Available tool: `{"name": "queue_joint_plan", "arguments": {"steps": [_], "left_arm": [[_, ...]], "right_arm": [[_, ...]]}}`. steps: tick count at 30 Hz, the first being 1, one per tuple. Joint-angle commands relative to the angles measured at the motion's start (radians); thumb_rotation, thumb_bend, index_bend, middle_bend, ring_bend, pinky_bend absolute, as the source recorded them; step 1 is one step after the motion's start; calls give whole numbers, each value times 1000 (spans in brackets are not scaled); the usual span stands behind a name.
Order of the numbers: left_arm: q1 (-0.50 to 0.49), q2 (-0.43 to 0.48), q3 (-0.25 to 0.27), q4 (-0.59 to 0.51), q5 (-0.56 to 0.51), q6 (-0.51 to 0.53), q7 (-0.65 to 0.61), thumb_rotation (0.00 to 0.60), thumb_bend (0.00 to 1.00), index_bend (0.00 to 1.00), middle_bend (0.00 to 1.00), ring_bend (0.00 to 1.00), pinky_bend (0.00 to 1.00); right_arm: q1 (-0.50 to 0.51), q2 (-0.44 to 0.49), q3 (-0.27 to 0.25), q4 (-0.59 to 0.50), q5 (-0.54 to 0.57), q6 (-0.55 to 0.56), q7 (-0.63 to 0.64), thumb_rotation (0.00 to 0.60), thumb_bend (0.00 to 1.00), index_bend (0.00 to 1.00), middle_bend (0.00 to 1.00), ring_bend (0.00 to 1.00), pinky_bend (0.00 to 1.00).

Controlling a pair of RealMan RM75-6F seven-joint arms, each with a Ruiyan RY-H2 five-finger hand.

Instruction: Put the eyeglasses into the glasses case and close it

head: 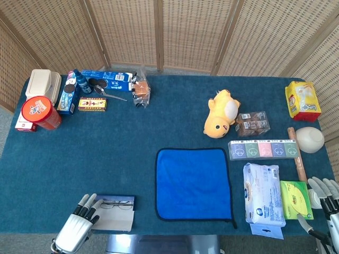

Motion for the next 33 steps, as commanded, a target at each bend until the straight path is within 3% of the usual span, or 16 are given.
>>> {"name": "queue_joint_plan", "arguments": {"steps": [1, 16, 26, 33], "left_arm": [[-3, -2, -15, -7, -14, 14, -32, 600, 355, 572, 180, 0, 71], [-34, -26, -85, -24, -87, 7, -113, 600, 349, 498, 139, 0, 71], [-69, -49, -137, -36, -152, -46, -73, 600, 338, 237, 33, 0, 38], [-88, -67, -160, -54, -192, -71, -54, 600, 335, 149, 0, 0, 27]], "right_arm": [[-1, 0, 1, 2, 0, 2, 2, 600, 280, 63, 93, 0, 95], [-7, 0, 3, 7, 3, 7, 6, 600, 280, 63, 92, 0, 95], [-13, 1, 5, 10, 7, 12, 13, 600, 280, 63, 93, 0, 95], [-16, 2, 5, 13, 9, 11, 15, 600, 281, 63, 93, 0, 96]]}}
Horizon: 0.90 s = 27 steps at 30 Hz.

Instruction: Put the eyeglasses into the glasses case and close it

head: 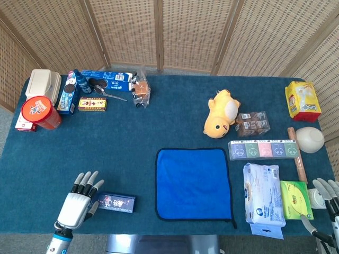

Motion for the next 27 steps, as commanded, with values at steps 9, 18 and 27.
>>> {"name": "queue_joint_plan", "arguments": {"steps": [9, 18, 27], "left_arm": [[-24, -4, -29, -46, -79, -44, 13, 600, 335, 140, 0, 0, 27], [-40, 11, -47, -95, -118, -53, 5, 600, 335, 138, 0, 0, 27], [-38, 75, -16, -180, -115, -44, -46, 599, 335, 137, 0, 0, 25]], "right_arm": [[-2, 1, 1, -2, 5, -5, -4, 600, 281, 63, 92, 0, 95], [0, 3, 2, -19, 1, -11, -23, 600, 280, 63, 93, 0, 96], [10, 9, 8, -43, 3, -30, -47, 600, 281, 63, 93, 0, 96]]}}
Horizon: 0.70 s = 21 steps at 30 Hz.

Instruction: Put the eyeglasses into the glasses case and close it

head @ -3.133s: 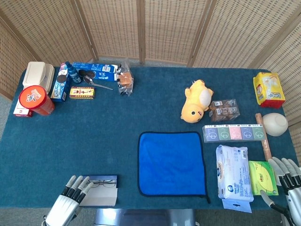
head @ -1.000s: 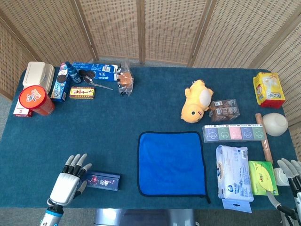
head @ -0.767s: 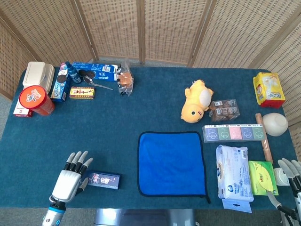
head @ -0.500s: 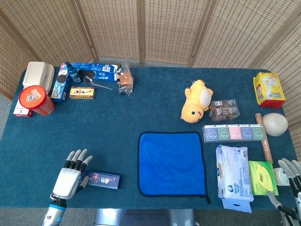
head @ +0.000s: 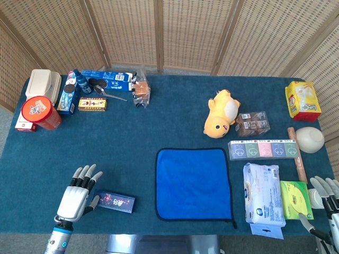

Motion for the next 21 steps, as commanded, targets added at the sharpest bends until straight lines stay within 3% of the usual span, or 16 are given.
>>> {"name": "queue_joint_plan", "arguments": {"steps": [1, 4, 9, 15, 21], "left_arm": [[1, 34, 19, -35, 0, -5, -26, 591, 335, 138, 1, 0, 23], [-4, 122, 64, -113, 9, -30, -69, 547, 332, 155, 10, 0, 11], [-28, 205, 95, -175, 6, -88, -23, 478, 331, 163, 0, 0, 1], [-67, 250, 102, -238, -67, -198, 80, 427, 327, 154, 0, 0, 0], [-102, 233, 76, -272, -151, -263, 181, 424, 327, 160, 0, 0, 0]], "right_arm": [[1, 2, 1, -4, 2, -4, -4, 600, 280, 63, 93, 0, 96], [6, 6, 5, -14, 9, -14, -13, 600, 282, 64, 93, 0, 96], [12, 10, 10, -29, 10, -24, -27, 600, 280, 64, 93, 0, 96], [13, 13, 13, -42, 13, -25, -36, 600, 281, 64, 93, 0, 96], [5, 15, 15, -41, 23, -16, -30, 600, 280, 64, 93, 0, 96]]}}
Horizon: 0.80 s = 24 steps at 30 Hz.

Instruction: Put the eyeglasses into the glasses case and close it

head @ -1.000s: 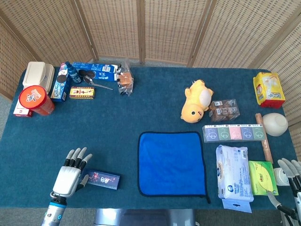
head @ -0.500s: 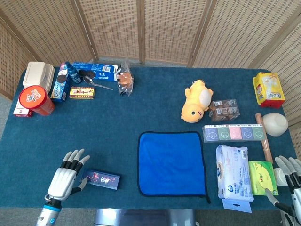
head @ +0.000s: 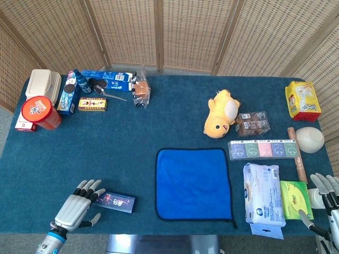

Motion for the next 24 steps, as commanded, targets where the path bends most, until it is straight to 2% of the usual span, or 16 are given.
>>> {"name": "queue_joint_plan", "arguments": {"steps": [1, 14, 24], "left_arm": [[-23, -15, -17, -20, -37, -27, 53, 423, 327, 162, 0, 0, 0], [-67, -76, -48, -27, -78, -50, 175, 425, 329, 135, 0, 0, 0], [-94, -85, -38, -54, -147, -70, 256, 428, 327, 128, 0, 0, 0]], "right_arm": [[-2, 1, 0, 1, 2, 3, 3, 600, 280, 63, 93, 0, 96], [-11, 7, 4, 7, 12, 12, 14, 599, 280, 58, 93, 0, 96], [-19, 5, 6, 21, 18, 19, 29, 600, 280, 58, 93, 0, 96]]}}
